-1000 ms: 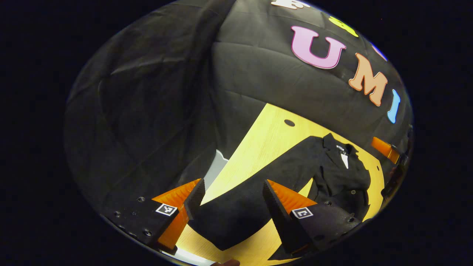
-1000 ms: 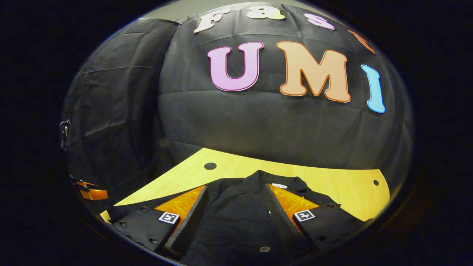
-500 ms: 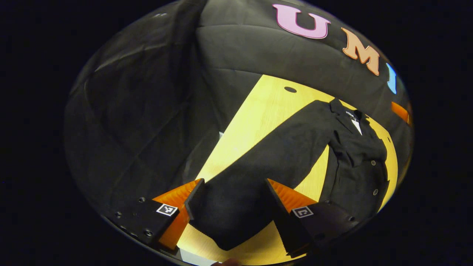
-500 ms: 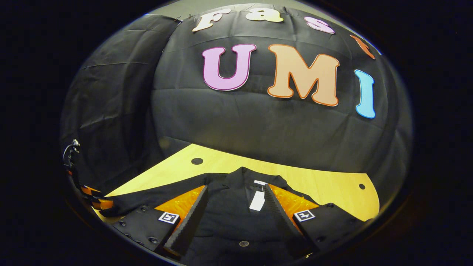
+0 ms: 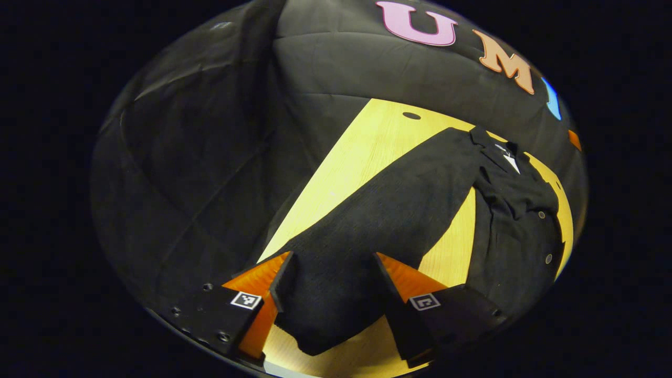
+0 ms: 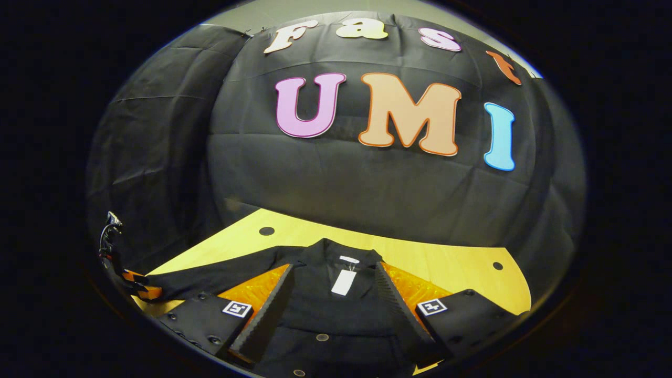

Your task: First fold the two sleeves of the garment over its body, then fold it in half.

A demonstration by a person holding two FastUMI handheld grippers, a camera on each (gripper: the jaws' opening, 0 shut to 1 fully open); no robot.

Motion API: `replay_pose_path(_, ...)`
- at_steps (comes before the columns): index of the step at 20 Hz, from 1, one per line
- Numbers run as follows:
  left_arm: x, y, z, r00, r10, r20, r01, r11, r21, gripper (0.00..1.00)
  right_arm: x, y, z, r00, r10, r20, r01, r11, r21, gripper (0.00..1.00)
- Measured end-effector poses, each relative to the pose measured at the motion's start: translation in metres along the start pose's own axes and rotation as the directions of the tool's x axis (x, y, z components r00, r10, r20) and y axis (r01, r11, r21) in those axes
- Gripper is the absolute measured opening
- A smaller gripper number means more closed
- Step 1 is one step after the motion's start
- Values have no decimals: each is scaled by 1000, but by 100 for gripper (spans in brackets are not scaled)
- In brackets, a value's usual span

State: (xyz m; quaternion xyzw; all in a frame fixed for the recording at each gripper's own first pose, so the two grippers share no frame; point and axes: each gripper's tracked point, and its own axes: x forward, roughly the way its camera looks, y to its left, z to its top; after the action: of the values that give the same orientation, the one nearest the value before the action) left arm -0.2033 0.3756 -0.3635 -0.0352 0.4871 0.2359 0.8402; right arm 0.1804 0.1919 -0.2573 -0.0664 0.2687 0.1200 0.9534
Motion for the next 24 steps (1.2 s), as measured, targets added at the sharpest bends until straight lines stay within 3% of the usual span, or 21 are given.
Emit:
replay_pose_path(4, 5, -19, 3, 999, 12, 42, -13, 999, 40, 6, -18, -20, -1, 1000, -20, 15, 20, 1000, 1, 98)
replay_pose_path(5, 5, -20, 4, 999, 13, 44, -15, 999, 41, 2, -23, -24, -1, 1000, -22, 15, 22, 1000, 2, 98)
replay_pose_path(8, -5, -26, 13, 998, 8, 62, -10, 1000, 20, 0, -37, -41, -4, 999, -40, 20, 40, 999, 1, 98)
replay_pose_path(16, -28, -48, 91, 978, -14, 206, 6, 999, 42, 0, -64, -76, -19, 997, -74, 29, 73, 996, 47, 98)
replay_pose_path(24, -59, -128, 168, 931, -148, 334, 95, 981, 168, 0, -83, -108, -39, 996, -91, 23, 89, 991, 100, 98)
